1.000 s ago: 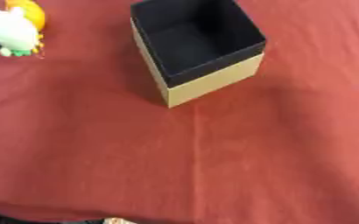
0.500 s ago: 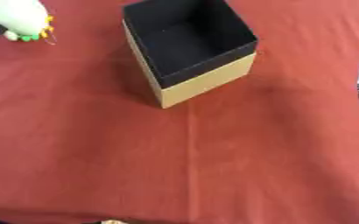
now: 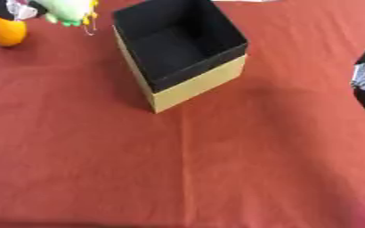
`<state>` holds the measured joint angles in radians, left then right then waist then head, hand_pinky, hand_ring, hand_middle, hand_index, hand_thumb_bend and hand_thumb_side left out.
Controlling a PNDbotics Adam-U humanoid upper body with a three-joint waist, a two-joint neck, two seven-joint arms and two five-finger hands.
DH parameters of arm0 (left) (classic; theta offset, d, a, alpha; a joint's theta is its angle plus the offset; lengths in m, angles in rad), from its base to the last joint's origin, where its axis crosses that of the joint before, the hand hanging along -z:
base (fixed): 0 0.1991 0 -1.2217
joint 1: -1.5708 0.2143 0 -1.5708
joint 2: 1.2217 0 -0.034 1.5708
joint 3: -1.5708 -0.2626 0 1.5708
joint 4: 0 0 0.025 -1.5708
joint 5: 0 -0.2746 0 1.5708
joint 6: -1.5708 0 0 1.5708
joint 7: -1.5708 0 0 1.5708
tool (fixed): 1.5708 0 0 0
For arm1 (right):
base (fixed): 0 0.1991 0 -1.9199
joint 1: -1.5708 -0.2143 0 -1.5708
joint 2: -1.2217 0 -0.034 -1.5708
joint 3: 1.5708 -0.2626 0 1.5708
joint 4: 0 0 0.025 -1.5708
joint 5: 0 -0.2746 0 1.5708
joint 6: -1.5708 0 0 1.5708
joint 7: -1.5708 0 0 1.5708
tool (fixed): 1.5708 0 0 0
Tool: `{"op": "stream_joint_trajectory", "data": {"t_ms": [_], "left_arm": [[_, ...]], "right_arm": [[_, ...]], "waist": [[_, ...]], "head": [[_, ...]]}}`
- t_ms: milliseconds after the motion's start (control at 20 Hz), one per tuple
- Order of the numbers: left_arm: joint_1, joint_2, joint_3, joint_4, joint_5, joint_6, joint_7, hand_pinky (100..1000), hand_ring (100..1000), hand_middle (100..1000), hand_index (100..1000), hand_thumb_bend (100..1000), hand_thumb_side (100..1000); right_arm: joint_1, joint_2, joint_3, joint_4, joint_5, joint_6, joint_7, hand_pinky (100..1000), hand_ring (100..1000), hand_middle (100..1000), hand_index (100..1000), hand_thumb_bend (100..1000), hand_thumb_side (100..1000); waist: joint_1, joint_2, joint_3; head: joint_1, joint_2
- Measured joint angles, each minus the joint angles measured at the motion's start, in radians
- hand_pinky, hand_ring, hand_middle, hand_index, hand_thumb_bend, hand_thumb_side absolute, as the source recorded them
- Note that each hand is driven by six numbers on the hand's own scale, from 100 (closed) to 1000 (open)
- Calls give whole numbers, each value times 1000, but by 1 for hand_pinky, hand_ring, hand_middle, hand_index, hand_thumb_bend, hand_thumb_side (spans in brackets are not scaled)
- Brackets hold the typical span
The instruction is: Pick up objects on the table and place them in the box.
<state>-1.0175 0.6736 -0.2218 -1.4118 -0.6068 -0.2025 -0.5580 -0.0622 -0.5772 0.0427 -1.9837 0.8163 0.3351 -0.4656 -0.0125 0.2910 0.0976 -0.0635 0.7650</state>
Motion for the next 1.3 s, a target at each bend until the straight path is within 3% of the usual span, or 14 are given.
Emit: {"op": "stream_joint_trajectory", "data": {"t_ms": [400, 800, 1100, 1150, 1200, 1300], "left_arm": [[-83, -166, -18, 73, -21, 6, -33, 100, 197, 307, 529, 100, 102], [-126, -291, -14, 193, -135, 2, 0, 100, 213, 324, 544, 100, 100], [-129, -344, -9, 276, -264, -24, 49, 100, 234, 343, 553, 178, 100], [-129, -350, -9, 286, -282, -30, 55, 145, 268, 362, 573, 234, 100], [-129, -355, -9, 296, -298, -37, 60, 165, 283, 371, 581, 191, 102], [-129, -366, -9, 311, -325, -51, 66, 303, 391, 445, 624, 224, 108]], "right_arm": [[-11, 0, 0, 0, 0, -10, 10, 572, 547, 648, 855, 100, 550], [-26, 0, 0, 0, -4, -17, 15, 569, 545, 646, 855, 100, 550], [-32, 0, 1, 0, -10, -19, 11, 567, 543, 645, 856, 100, 551], [-32, 0, 1, 0, -10, -19, 10, 566, 543, 645, 856, 100, 552], [-34, 0, 1, 0, -10, -18, 8, 565, 543, 645, 856, 100, 552], [-34, 0, 1, 0, -11, -18, 7, 563, 541, 644, 856, 100, 552]], "waist": [[5, -1, -18], [5, 8, -38], [5, 21, -45], [5, 22, -48], [6, 23, -49], [8, 27, -49]], "head": [[0, 0], [10, 0], [17, 0], [18, 0], [18, 0], [19, 0]]}}
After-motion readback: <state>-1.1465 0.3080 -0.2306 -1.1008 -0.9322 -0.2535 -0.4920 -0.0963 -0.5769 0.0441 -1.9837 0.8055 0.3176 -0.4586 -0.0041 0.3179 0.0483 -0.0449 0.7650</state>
